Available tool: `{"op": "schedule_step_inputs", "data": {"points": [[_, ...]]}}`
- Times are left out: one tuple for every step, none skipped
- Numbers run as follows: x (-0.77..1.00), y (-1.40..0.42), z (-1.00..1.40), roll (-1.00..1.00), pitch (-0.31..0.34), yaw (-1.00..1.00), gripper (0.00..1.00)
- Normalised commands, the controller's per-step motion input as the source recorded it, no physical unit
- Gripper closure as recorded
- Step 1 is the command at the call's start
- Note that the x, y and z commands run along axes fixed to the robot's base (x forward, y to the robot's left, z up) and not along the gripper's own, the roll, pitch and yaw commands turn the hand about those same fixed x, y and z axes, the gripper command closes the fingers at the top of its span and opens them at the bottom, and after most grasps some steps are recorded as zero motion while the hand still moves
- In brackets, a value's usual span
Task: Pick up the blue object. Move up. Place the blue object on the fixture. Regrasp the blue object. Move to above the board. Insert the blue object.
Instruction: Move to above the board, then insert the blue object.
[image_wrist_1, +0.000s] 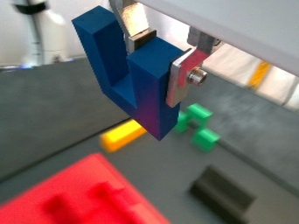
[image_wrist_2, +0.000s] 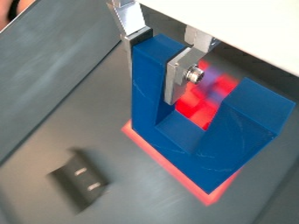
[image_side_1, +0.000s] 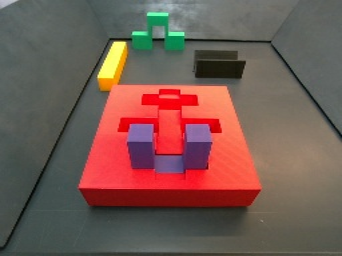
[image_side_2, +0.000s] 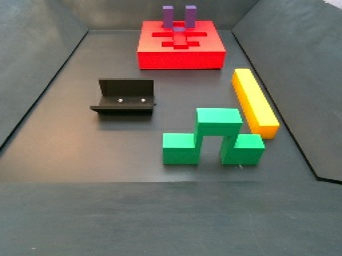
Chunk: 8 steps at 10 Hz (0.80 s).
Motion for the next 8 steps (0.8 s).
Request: {"op": "schedule_step_inputs", "data": {"points": [[-0.38,-0.26,0.04,-1.0,-0.044,-0.01,1.0],[-0.18,-0.12,0.01,-1.0,-0.012,-0.02,1.0],[-0.1,-0.08,0.02,-0.65,-0.023,-0.01,1.0],[-0.09,-0.04,0.0,-0.43,-0.036,-0.01,1.0],[-0.08,-0.01,0.01,-0.3,-0.044,-0.01,1.0],[-0.06,0.01,0.01,-0.22,-0.044,-0.01,1.0],[0.0,0.0,-0.08,0.0,0.0,0.0,1.0],[0.0,0.0,-0.01,-0.02,0.0,0.0,1.0]]}}
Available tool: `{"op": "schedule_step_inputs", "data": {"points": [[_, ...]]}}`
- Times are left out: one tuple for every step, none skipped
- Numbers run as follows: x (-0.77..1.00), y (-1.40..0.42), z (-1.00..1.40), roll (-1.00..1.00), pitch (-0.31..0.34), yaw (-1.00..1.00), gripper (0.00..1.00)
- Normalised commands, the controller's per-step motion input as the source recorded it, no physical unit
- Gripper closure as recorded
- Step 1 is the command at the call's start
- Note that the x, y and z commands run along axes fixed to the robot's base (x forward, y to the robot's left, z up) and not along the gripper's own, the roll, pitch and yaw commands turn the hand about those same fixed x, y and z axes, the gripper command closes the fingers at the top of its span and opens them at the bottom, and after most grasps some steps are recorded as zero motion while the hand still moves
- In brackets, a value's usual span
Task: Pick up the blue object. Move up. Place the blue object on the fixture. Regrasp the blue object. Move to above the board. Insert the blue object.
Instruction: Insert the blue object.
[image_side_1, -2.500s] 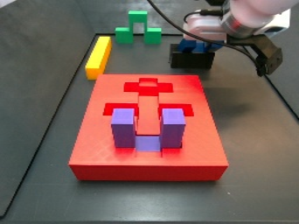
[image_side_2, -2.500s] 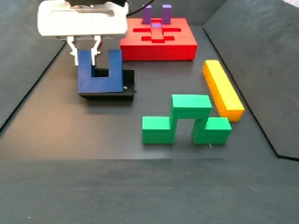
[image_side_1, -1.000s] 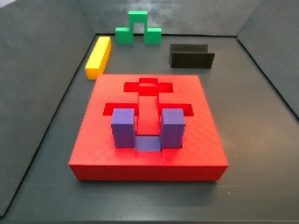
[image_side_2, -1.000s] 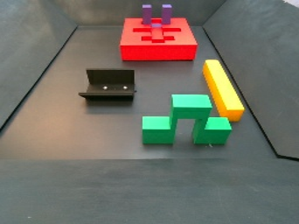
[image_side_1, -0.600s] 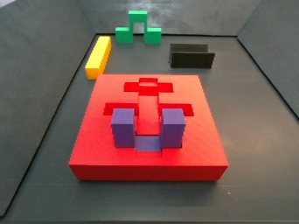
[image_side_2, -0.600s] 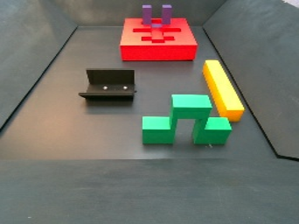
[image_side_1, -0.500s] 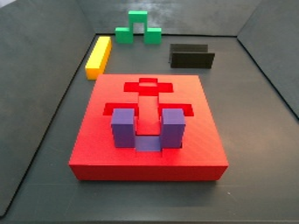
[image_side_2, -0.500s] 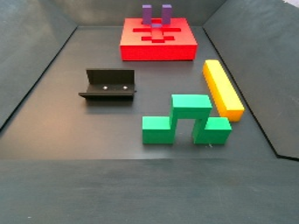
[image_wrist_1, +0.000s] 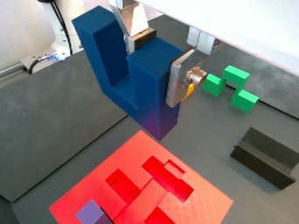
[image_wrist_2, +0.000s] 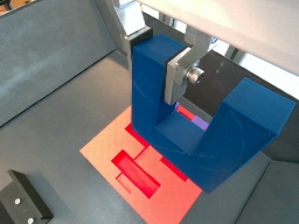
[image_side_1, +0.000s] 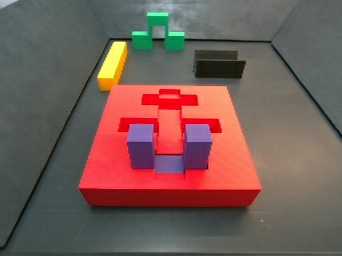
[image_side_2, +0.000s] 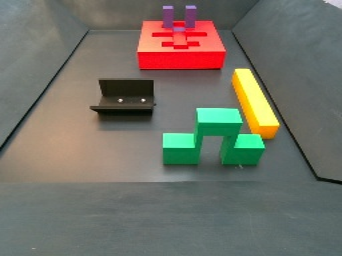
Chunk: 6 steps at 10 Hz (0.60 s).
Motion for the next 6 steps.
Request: {"op": "schedule_step_inputs", "data": {"points": [[0.29,0.17,-0.24,-0.39,0.0,-0.23,1.0],[0.47,0.1,-0.14,-0.47,-0.007,-0.45,1.0],[0.51,0.08,-0.15,-0.46,-0.001,-0.47,1.0],[0.51,0.11,-0.19,-0.45,0.0,-0.44,1.0],[0.52,0.16,-0.21,-0.43,0.0,-0.38,1.0],[0.49,0.31,-0.29,-0.4,0.0,-0.28,1.0]]}}
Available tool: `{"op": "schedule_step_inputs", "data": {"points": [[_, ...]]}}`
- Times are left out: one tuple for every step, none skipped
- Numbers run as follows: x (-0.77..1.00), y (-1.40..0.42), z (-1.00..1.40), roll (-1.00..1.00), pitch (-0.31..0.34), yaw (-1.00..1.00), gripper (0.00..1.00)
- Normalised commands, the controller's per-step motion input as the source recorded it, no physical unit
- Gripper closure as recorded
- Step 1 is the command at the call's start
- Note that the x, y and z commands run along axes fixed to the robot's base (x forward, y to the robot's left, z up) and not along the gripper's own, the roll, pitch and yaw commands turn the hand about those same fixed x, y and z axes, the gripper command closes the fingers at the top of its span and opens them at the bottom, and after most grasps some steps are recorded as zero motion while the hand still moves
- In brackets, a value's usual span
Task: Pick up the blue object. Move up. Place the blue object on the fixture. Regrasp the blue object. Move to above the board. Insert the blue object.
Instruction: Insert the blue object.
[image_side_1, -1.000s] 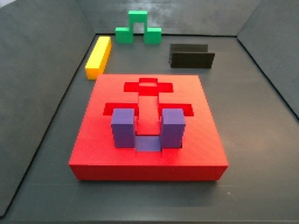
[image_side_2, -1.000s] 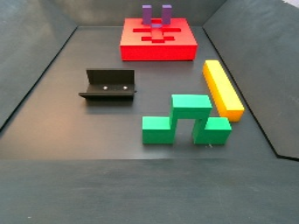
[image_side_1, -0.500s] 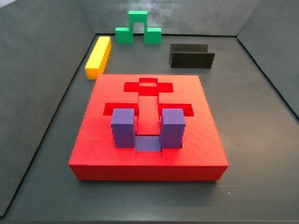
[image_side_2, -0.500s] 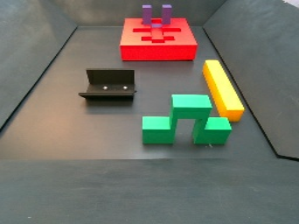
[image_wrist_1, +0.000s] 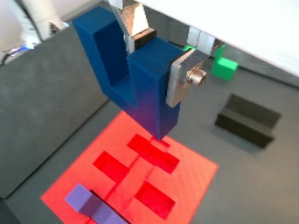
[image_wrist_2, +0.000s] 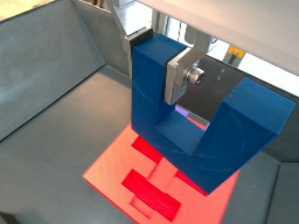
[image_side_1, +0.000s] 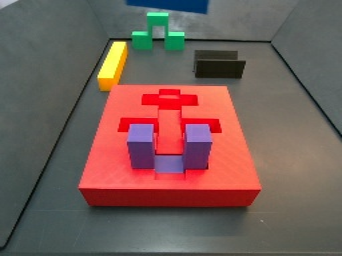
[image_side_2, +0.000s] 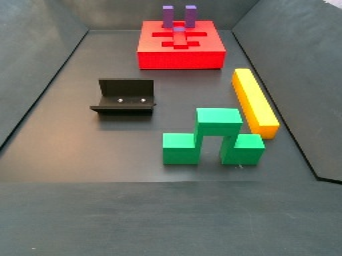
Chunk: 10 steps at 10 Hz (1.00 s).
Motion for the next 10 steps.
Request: {"op": "schedule_step_inputs", "data": {"points": [[0.25,0.22,-0.59,-0.25,-0.086,0.0,1.0],[0.19,0.08,-0.55,-0.07,-0.079,0.39,1.0],[0.12,0.0,-0.57,0.01,0.0,0.25,1.0],[0.15,-0.07,-0.52,0.0,0.0,0.41,1.0],[0.13,-0.14,-0.36,0.0,0.0,0.6,1.0],[0.33,-0.15,-0.37,0.02,0.0,0.56,1.0],[0.39,-0.12,-0.29,0.1,0.0,0.51,1.0],[0.47,-0.08,-0.29,0.03,-0.007,0.43,1.0],[0.51,0.0,-0.25,0.0,-0.011,0.26,1.0],[0.27,0.07,-0.18,-0.02,-0.07,0.0,1.0]]}}
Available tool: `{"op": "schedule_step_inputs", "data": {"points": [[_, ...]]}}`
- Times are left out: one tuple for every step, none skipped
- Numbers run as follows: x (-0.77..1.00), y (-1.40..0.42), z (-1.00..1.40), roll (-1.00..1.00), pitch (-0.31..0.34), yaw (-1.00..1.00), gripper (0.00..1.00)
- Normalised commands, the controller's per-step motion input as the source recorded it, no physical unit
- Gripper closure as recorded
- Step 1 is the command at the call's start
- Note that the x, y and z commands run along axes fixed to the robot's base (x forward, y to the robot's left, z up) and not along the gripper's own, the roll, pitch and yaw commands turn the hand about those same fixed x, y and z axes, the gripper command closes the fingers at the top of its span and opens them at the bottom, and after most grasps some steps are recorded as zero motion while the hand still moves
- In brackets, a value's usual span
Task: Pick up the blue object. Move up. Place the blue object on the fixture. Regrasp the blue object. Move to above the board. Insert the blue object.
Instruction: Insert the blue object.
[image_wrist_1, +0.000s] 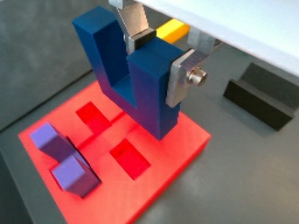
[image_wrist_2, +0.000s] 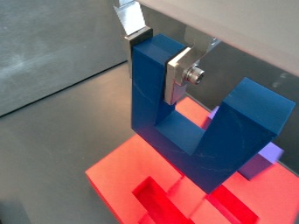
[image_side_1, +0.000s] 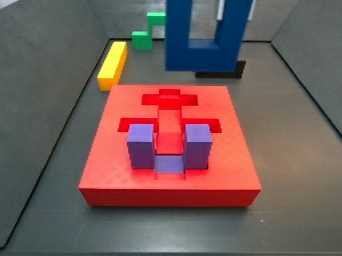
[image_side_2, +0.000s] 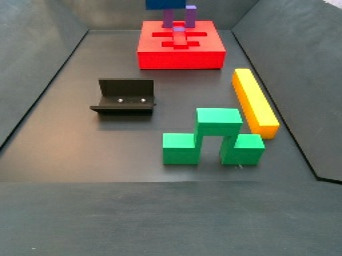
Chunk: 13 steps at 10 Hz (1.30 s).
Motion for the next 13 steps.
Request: {"op": "schedule_step_inputs", "data": {"points": [[0.0,0.27,-0.19,-0.1,-0.169,-0.16,1.0],[0.0,0.34,-0.15,-0.18,-0.22,-0.08,1.0],[-0.19,0.35,-0.09,-0.17,-0.281,-0.02,1.0],[-0.34,0.27,-0.14,-0.05,-0.333,0.0,1.0],[-0.39,0.2,-0.22,0.0,-0.37,-0.01,1.0],[-0.4,0.15,-0.19,0.0,-0.374,0.0,1.0],[-0.44,0.11,-0.26,0.02,-0.349,0.0,1.0],[-0.45,0.07,-0.3,0.04,-0.373,0.0,1.0],[-0.36,0.0,-0.15,0.1,-0.297,0.0,1.0],[-0.15,-0.13,-0.18,0.12,-0.234,0.0,1.0],[0.07,-0.3,-0.18,0.2,-0.084,0.0,1.0],[0.27,-0.28,-0.08,0.26,0.0,-0.09,1.0],[0.35,-0.18,-0.19,0.2,0.016,-0.21,1.0]]}}
